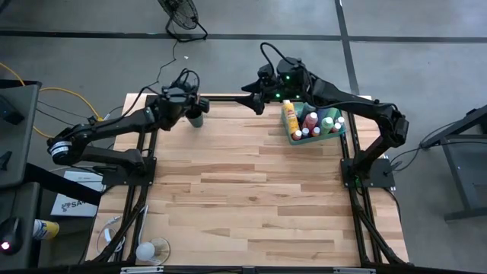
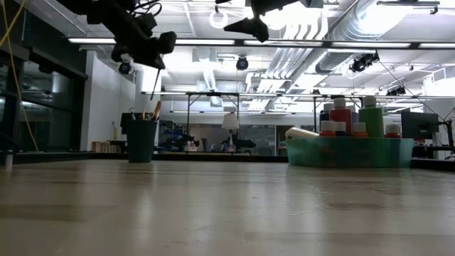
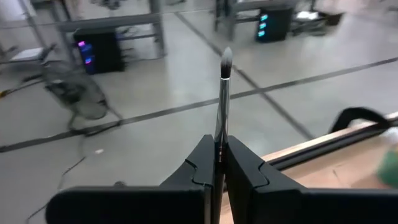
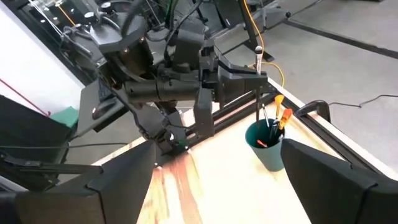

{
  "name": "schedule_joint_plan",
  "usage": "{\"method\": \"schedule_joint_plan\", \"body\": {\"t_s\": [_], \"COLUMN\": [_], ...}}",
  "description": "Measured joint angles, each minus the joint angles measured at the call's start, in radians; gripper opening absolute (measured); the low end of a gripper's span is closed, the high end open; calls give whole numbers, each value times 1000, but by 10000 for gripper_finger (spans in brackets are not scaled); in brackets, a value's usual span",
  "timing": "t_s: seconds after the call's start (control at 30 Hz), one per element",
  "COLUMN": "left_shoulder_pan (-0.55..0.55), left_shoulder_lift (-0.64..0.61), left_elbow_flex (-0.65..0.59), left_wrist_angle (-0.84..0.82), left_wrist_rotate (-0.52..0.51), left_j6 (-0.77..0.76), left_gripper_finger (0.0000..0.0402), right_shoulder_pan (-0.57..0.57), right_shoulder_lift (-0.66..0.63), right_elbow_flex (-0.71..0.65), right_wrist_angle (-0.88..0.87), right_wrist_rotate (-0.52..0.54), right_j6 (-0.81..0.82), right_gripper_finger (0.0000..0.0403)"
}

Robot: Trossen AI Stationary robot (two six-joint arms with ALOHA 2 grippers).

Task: Pick & Place Paint Supplies
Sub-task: Put the silver paintbrush into the blue cup

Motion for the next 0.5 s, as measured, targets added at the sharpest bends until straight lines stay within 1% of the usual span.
{"method": "schedule_joint_plan", "body": {"t_s": [0.23, 0.3, 0.4, 0.5], "left_shoulder_pan": [0, 0, 0, 0], "left_shoulder_lift": [10, 10, 10, 13], "left_elbow_flex": [0, -2, -19, -63], "left_wrist_angle": [-130, -159, -154, -133], "left_wrist_rotate": [-139, -146, -133, -130], "left_j6": [-96, -126, -154, -194], "left_gripper_finger": [10, 10, 10, 10], "right_shoulder_pan": [0, 0, 0, 0], "right_shoulder_lift": [0, 0, 0, 1], "right_elbow_flex": [0, 0, 0, 0], "right_wrist_angle": [0, -1, -1, 0], "right_wrist_rotate": [3, 4, 4, 4], "right_j6": [-23, -26, -27, -39], "right_gripper_finger": [340, 339, 339, 339]}}
